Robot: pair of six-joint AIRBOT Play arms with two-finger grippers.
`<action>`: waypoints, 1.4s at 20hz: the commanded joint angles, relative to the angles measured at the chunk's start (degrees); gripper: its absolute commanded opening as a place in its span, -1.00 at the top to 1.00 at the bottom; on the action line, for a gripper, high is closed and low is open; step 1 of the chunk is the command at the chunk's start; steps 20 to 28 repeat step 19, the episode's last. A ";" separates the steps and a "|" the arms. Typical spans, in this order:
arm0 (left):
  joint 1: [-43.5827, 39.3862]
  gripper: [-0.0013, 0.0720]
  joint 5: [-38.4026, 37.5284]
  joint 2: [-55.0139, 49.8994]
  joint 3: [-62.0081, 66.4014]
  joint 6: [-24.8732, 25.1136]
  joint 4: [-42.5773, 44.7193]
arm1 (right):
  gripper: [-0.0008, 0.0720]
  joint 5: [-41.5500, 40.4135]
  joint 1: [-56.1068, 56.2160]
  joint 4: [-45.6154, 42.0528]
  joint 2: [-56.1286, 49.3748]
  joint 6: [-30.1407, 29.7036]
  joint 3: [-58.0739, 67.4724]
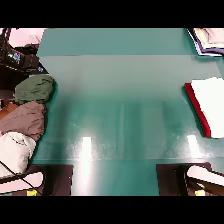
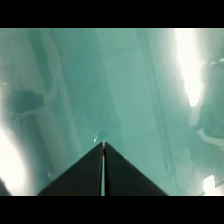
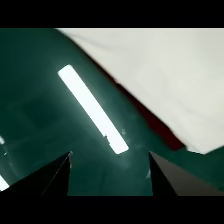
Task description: Fold the shirts.
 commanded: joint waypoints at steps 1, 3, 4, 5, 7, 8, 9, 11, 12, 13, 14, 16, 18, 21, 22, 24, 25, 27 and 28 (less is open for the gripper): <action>-0.02 0.91 1.53 0.04 0.00 -0.52 0.00 | -0.53 2.75 7.34 14.58 0.04 0.59 0.02; -0.02 0.91 2.36 0.04 0.00 -0.48 0.00 | -0.53 2.78 16.33 16.41 0.04 0.20 0.04; 0.00 0.91 2.62 0.04 0.00 -0.48 0.00 | -0.44 2.78 20.98 16.39 0.02 -0.42 0.04; -0.02 0.91 2.75 0.04 0.00 -0.48 0.00 | -0.06 2.69 25.16 16.33 0.02 -2.64 0.04; -0.02 0.91 2.73 0.04 0.00 -0.48 0.00 | 0.67 1.64 32.35 15.63 0.02 -7.23 0.04; 0.00 0.91 2.73 0.04 0.00 -0.48 0.00 | 0.93 1.20 35.39 15.32 0.02 -7.80 0.04; 0.00 0.91 2.73 0.04 0.00 -0.48 0.00 | 0.93 0.70 37.57 15.39 0.02 -7.80 0.04; 0.00 0.91 2.73 0.04 0.00 -0.48 0.00 | 0.93 -0.72 40.92 15.39 0.04 -7.80 0.04; -0.02 0.91 2.73 0.04 0.00 -0.48 0.00 | 0.93 -0.79 41.90 15.39 0.04 -7.80 0.04; -0.02 0.91 2.73 0.04 0.00 -0.48 0.00 | 0.93 -0.81 42.53 15.39 0.02 -7.80 0.04; -0.02 0.91 2.73 0.04 0.00 -0.48 0.00 | 0.93 -0.96 42.86 15.39 0.04 -7.80 0.04; 0.00 0.91 2.73 0.04 0.00 -0.48 0.00 | 0.93 -1.03 42.84 15.37 0.04 -7.80 0.04; -0.02 0.91 2.73 0.04 0.00 -0.48 0.00 | 0.93 -0.90 42.84 15.39 0.04 -7.80 0.04; -0.02 0.91 2.73 0.04 0.00 -0.48 0.00 | 0.93 -0.87 42.86 15.41 0.04 -7.78 0.04; -0.02 0.91 2.73 0.04 0.00 -0.48 0.00 | 0.93 -0.87 42.86 15.41 0.04 -7.78 0.04; -0.02 0.91 2.73 0.04 0.00 -0.48 0.00 | 0.93 -0.87 42.86 15.41 0.04 -7.78 0.04; -0.02 0.91 2.73 0.04 0.00 -0.48 0.00 | 0.93 -0.87 42.86 15.41 0.04 -7.78 0.04; -0.02 0.91 2.73 0.04 0.00 -0.48 0.00 | 0.93 -0.87 42.86 15.41 0.04 -7.78 0.04; -0.02 0.91 2.73 0.04 0.00 -0.48 0.00 | 0.93 -0.87 42.86 15.41 0.04 -7.78 0.04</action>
